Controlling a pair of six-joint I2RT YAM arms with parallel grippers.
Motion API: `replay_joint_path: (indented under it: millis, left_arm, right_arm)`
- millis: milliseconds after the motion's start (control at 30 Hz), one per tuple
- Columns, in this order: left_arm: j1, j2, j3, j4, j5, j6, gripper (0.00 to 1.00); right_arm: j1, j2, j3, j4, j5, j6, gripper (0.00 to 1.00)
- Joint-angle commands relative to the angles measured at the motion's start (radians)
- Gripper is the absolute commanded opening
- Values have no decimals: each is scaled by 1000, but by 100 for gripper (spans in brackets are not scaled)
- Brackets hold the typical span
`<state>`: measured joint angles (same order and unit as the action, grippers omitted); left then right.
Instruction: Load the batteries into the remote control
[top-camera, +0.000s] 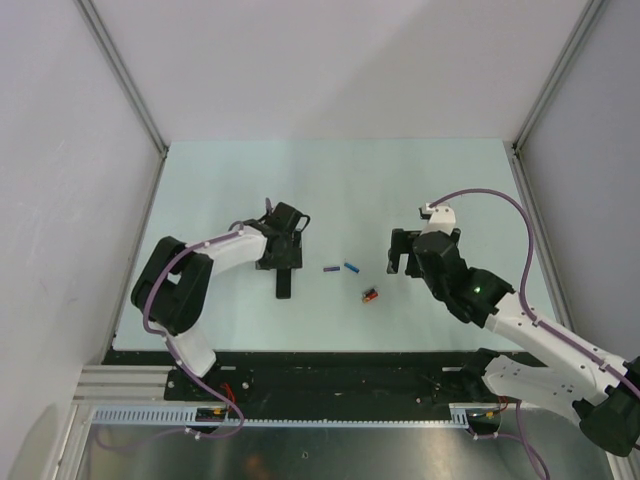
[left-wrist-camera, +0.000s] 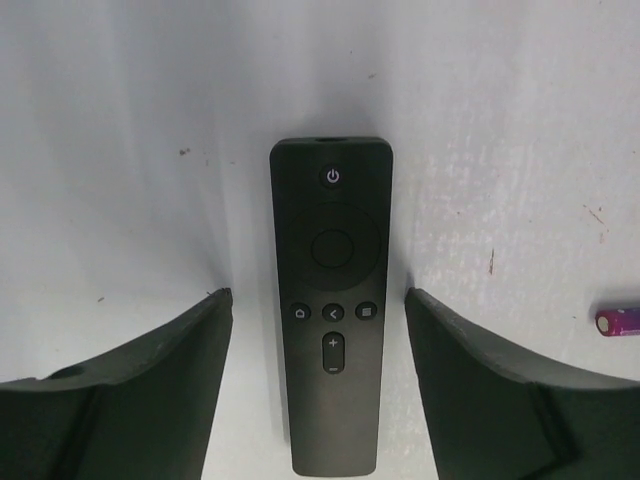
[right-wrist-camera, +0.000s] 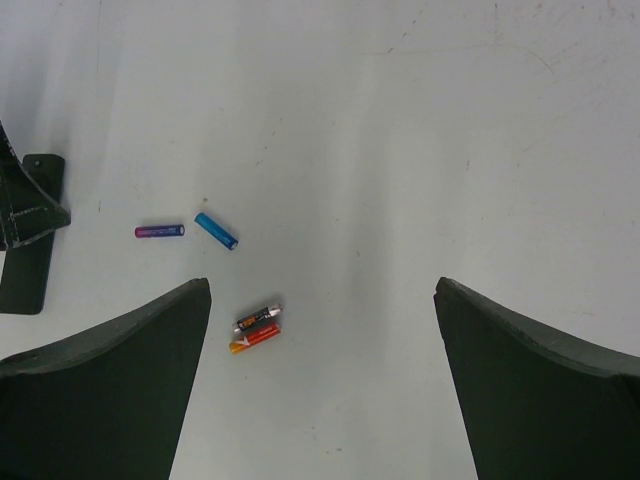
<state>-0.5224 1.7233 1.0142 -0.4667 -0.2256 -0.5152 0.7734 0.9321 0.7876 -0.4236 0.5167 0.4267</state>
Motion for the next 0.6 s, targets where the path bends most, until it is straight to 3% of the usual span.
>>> replay_joint_path:
  millis: [0,200,567]
  left_arm:
    - [7,21,40,-6,-3,-5,72]
    - [12,18,24,-6,-3,-5,66]
    - [27,-59,46,-6,35,12,37]
  right_arm:
    - [6,-21,7,-14,6,14,100]
    - [6,-30,-5,-15,0,24,100]
    - [13,-32,-8,-12,-18,29,100]
